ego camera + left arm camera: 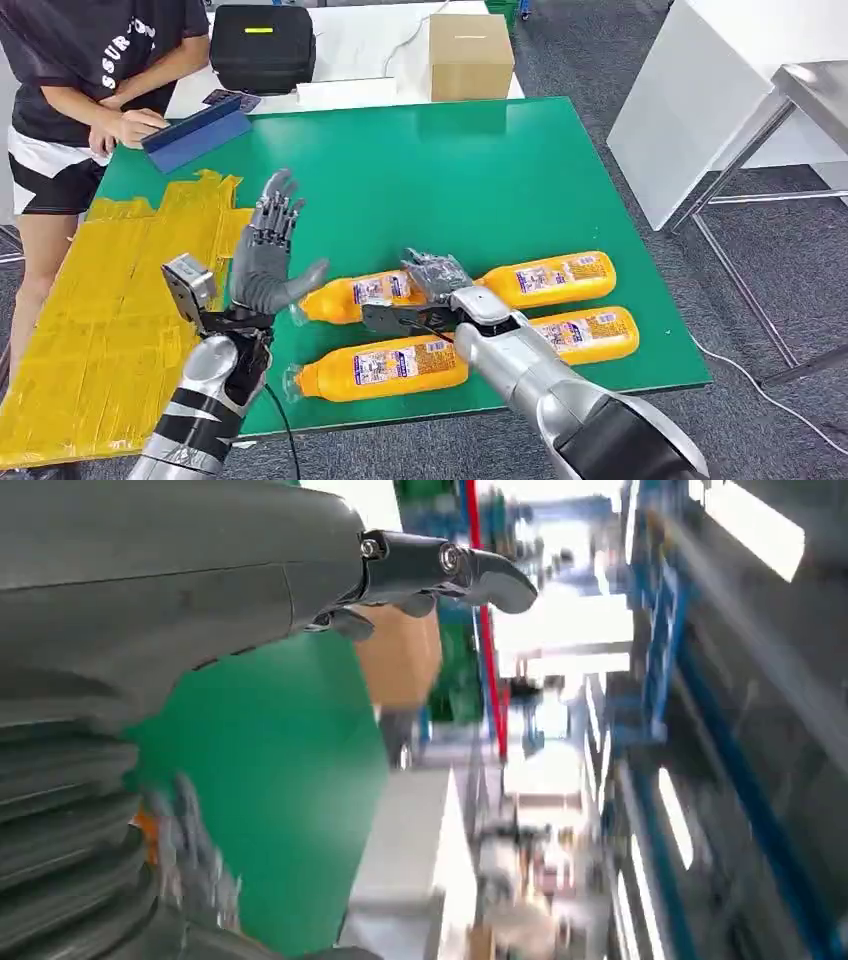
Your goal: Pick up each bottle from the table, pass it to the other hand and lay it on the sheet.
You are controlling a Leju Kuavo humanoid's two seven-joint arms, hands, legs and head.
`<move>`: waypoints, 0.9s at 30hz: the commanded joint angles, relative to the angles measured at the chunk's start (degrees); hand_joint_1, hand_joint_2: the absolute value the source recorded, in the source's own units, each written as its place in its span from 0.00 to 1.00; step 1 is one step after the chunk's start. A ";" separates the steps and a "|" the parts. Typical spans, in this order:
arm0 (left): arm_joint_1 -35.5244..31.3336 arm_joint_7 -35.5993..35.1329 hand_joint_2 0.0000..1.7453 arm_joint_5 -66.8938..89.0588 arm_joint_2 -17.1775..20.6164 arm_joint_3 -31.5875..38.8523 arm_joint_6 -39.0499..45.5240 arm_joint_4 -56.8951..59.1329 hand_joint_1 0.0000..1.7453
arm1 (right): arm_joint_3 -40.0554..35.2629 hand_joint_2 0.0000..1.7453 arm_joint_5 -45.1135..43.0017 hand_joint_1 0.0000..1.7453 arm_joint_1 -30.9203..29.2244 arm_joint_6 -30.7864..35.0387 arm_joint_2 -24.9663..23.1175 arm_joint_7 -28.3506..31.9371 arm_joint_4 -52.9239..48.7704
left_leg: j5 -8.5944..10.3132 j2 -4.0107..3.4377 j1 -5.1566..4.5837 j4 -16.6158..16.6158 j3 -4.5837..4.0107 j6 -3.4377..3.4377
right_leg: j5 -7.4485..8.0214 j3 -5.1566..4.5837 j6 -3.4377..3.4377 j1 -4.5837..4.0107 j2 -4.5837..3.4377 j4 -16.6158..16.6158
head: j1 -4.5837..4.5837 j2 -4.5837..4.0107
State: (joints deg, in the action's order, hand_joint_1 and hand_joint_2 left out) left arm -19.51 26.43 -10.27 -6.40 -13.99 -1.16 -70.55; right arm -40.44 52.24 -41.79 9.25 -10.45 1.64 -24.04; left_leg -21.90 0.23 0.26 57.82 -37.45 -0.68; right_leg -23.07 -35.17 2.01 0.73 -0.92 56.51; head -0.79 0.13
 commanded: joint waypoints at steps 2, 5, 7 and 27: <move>-1.54 0.21 1.00 -0.63 0.49 4.55 1.55 1.56 0.00 | -1.09 1.00 0.89 0.89 -1.55 3.61 0.78 0.20 4.12 | -0.11 0.12 0.01 0.02 0.26 0.04 | -0.14 0.31 -0.09 -0.04 0.21 0.01 | 0.02 0.00; -0.85 0.19 1.00 -0.63 0.55 4.65 1.60 0.28 0.00 | -0.19 1.00 1.00 0.91 -1.30 5.90 0.62 1.35 3.74 | -0.15 -0.02 0.00 0.00 0.37 0.03 | -0.14 0.39 -0.10 -0.03 0.10 -0.02 | 0.00 0.00; -0.77 0.19 1.00 -0.63 0.56 4.62 1.60 0.16 0.00 | -0.02 1.00 1.00 0.91 -1.28 6.10 0.57 1.43 3.72 | -0.07 0.05 0.00 -0.01 0.20 0.04 | -0.09 0.23 -0.08 -0.01 0.14 0.00 | 0.00 0.00; 1.03 0.32 1.00 -0.28 0.62 3.54 2.31 -0.69 0.00 | 11.33 1.00 -7.45 1.00 2.72 25.47 0.85 10.64 -1.17 | -0.05 0.04 -0.01 -0.02 0.11 0.03 | -0.06 0.14 -0.05 0.00 0.09 -0.01 | 0.00 0.00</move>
State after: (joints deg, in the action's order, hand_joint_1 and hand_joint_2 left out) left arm -18.40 26.84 -10.62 -6.23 -10.27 0.63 -72.48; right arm -36.65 49.00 -39.42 28.75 -9.90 7.48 -23.58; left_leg -21.90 0.25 0.25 57.82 -37.48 -0.69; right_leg -23.07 -35.17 2.01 0.74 -0.92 56.51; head -0.79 0.13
